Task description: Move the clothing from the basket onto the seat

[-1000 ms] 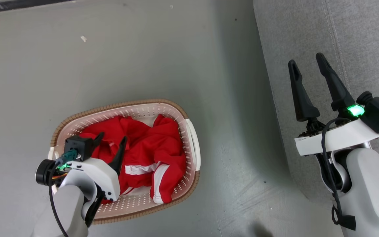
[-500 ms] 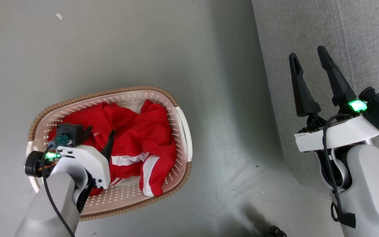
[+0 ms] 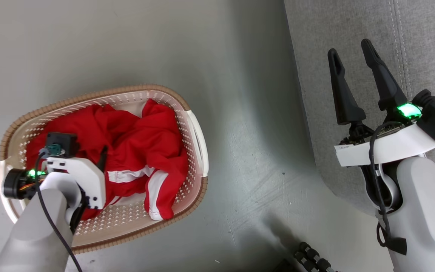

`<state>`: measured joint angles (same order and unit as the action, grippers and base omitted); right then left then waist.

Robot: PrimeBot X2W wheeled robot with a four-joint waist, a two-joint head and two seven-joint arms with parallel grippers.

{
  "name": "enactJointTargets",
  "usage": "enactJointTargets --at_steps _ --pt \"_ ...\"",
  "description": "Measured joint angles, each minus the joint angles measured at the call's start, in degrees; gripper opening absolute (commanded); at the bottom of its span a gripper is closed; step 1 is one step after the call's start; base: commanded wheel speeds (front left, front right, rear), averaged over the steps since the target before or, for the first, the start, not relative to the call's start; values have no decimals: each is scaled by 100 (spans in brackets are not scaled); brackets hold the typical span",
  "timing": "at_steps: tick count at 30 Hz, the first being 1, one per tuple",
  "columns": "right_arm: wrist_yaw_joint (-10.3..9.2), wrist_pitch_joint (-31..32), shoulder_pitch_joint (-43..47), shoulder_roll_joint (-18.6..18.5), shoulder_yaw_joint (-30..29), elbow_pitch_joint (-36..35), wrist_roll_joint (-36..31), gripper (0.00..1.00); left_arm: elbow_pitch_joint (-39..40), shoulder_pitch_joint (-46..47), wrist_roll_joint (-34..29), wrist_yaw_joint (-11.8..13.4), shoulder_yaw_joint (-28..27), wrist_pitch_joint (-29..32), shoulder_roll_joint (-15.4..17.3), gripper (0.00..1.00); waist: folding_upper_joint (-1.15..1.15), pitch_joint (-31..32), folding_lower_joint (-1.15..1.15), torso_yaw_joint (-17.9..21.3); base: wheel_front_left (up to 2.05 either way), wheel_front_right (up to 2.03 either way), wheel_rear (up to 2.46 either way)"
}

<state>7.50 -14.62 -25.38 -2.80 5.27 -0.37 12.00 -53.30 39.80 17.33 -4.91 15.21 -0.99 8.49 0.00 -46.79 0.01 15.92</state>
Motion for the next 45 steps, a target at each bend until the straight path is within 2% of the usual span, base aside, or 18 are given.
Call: enactJointTargets --at_steps 11,15,21,35,36,37,38,39,40,41,45 --pt "0 0 -233 5 177 -86 344 100 -287 426 -155 88 51 18 127 100 0 -396 0 204 0 0 0" --pt "0 0 -335 9 248 -99 415 100 -413 525 -288 242 94 76 201 100 0 -527 0 275 0 0 0" --pt "0 0 -455 15 277 -125 516 100 -508 704 -704 654 281 31 435 100 0 -700 0 376 0 0 0" --pt "0 0 -680 19 356 -120 695 100 -812 808 -682 421 358 40 521 100 0 -932 0 536 0 0 0" --pt "0 0 -680 19 356 -119 704 100 -829 816 -682 408 366 33 532 98 0 -940 0 546 0 0 0" --pt "0 0 -680 19 356 -119 710 100 -846 827 -683 371 374 19 544 84 0 -944 0 553 0 0 0" --pt "0 0 -681 19 356 -119 710 100 -867 842 -683 371 377 8 556 34 0 -947 0 558 0 0 0" --pt "0 0 -682 20 356 -119 710 100 -889 870 -683 367 379 8 567 7 0 -950 0 562 0 0 0" --pt "0 0 -682 20 356 -118 711 100 -905 897 -683 366 380 7 575 7 0 -953 0 567 0 0 0" --pt "0 0 -683 20 356 -116 711 100 -918 918 -683 344 380 -12 583 0 0 -956 0 571 0 0 0" --pt "0 0 -698 22 358 -113 727 100 -962 975 -669 314 350 -193 614 0 0 -961 0 578 0 0 0"
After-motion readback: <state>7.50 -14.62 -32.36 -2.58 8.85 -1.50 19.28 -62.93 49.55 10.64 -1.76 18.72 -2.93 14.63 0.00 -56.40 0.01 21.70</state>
